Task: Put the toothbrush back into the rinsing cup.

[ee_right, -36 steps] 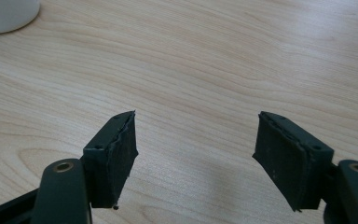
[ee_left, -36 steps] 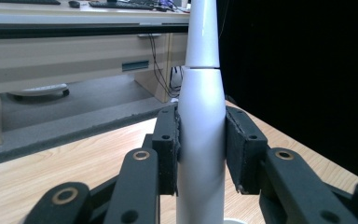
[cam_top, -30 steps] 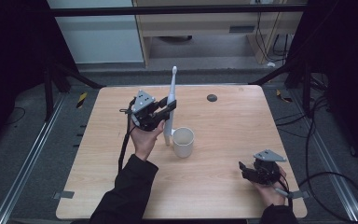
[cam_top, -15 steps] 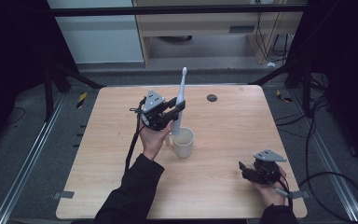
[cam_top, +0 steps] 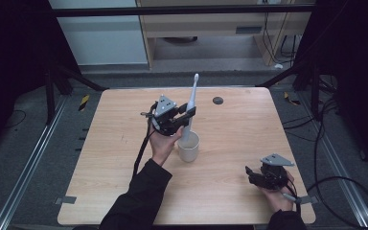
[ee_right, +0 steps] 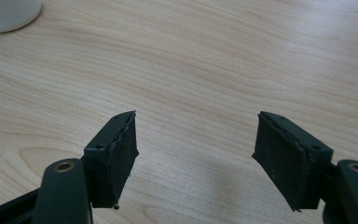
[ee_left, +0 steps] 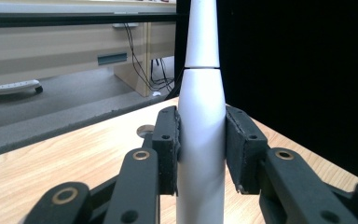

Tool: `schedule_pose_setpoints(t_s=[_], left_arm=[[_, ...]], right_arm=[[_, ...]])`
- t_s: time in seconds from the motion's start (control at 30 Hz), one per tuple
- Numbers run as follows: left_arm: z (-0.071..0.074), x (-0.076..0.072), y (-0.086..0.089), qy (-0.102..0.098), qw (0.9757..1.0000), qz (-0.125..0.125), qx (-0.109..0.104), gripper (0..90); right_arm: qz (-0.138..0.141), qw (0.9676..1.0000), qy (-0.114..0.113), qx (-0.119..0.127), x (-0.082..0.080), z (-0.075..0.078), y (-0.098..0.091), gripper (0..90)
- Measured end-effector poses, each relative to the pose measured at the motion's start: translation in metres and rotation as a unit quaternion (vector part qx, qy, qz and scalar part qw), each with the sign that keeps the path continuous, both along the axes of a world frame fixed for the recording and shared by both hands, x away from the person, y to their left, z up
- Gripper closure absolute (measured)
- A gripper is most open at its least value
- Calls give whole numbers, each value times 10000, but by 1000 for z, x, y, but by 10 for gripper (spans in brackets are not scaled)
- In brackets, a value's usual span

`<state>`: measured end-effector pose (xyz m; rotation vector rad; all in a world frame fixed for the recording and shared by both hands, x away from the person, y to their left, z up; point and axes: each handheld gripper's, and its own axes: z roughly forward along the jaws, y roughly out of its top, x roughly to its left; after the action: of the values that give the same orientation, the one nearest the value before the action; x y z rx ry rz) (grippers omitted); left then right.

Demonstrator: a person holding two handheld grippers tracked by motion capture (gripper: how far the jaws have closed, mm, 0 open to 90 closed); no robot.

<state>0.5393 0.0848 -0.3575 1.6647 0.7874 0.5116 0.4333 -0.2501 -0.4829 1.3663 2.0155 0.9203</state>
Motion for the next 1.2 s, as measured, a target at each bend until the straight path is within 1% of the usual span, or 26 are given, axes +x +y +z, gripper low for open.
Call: schedule_pose_setpoints(t_s=[0.07,0.13,0.37,0.43,0.9,1.2], left_arm=[[-2,0,-1,7,10000,21,29,666],[-4,1,-2,27,10000,1,7,666],[-14,1,-4,94,9999,1,107,666],[-17,2,-4,129,9999,2,91,666],[-37,2,-4,313,9992,-10,249,666],[-49,0,-6,419,9983,-61,388,666]], right_arm=[[0,10000,1,2,0,0,0,297],[-1,10000,2,1,0,0,0,296],[2,10000,6,1,0,0,0,296],[0,10000,10,-12,0,0,0,296],[18,10000,21,-30,1,-1,0,296],[14,10000,42,-38,1,-1,0,296]])
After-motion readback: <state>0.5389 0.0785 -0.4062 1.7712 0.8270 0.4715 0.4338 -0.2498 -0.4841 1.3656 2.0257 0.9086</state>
